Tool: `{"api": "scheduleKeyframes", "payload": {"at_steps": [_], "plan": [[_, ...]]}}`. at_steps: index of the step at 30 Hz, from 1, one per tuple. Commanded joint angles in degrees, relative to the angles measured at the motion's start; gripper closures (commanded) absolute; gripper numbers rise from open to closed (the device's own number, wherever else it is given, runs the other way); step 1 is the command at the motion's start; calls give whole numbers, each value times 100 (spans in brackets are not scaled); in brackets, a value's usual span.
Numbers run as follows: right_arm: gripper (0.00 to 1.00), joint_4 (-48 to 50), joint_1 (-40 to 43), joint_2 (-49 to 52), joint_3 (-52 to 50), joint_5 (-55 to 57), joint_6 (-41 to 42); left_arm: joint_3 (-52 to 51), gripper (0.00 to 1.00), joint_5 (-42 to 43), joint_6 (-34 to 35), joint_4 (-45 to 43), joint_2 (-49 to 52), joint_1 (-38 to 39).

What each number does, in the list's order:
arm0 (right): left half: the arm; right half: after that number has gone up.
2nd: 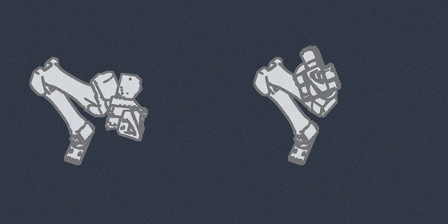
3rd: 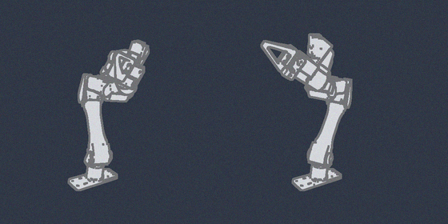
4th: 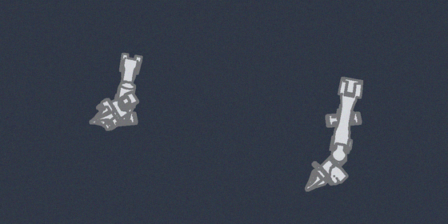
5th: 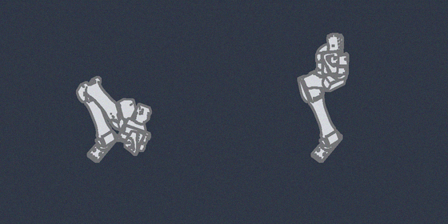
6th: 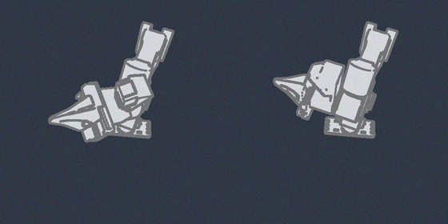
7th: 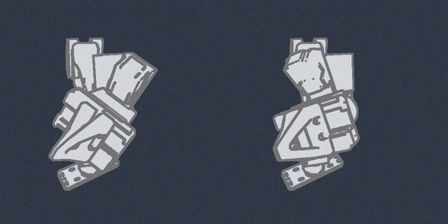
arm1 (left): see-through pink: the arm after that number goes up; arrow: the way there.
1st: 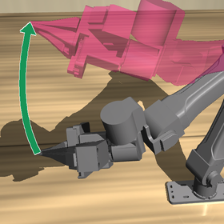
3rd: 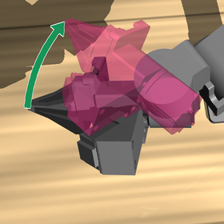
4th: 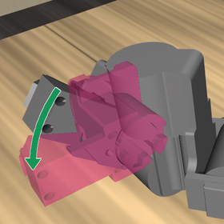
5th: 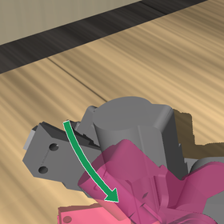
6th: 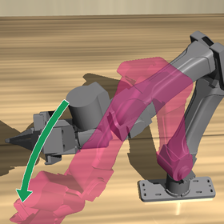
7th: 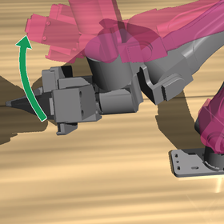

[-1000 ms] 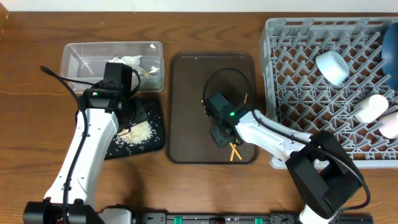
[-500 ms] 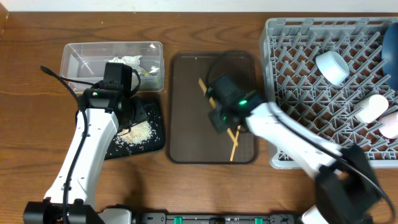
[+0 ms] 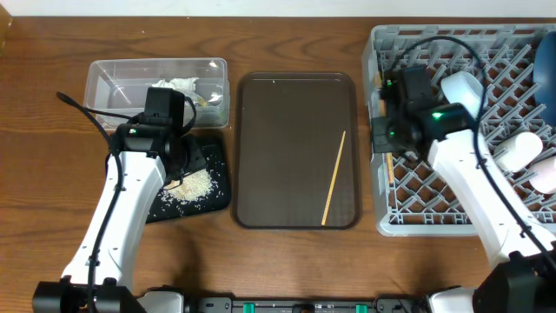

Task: Sort waste into correct bins and load items into the dishwasher rack
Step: 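Carry the chopstick right and drop it into the dish rack, then grasp the remaining chopstick on the brown tray with the right gripper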

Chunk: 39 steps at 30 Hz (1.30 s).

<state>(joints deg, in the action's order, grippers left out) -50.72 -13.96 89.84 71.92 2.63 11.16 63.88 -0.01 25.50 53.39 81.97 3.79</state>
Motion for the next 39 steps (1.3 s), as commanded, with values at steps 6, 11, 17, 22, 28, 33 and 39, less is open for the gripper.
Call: {"api": "scheduleKeyframes", "payload": {"at_steps": [6,11,17,22,28,33,39], "plan": [[99,-2,205,35,-391,107,85,9,41,-66,15,11,2,-24],[99,219,205,61,-761,315,105,9,41,-66,13,9,2,-24],[93,492,199,61,-863,313,96,9,41,-66,13,11,2,-24],[87,511,173,44,-859,297,96,9,41,-66,15,11,2,-24],[80,525,177,-214,-745,295,-120,9,41,-66,13,11,2,-24],[69,741,70,-636,-557,-116,-334,9,41,-66,15,11,2,-24],[63,1121,-256,-737,-555,-975,404,9,41,-66,15,9,2,-24]]}}
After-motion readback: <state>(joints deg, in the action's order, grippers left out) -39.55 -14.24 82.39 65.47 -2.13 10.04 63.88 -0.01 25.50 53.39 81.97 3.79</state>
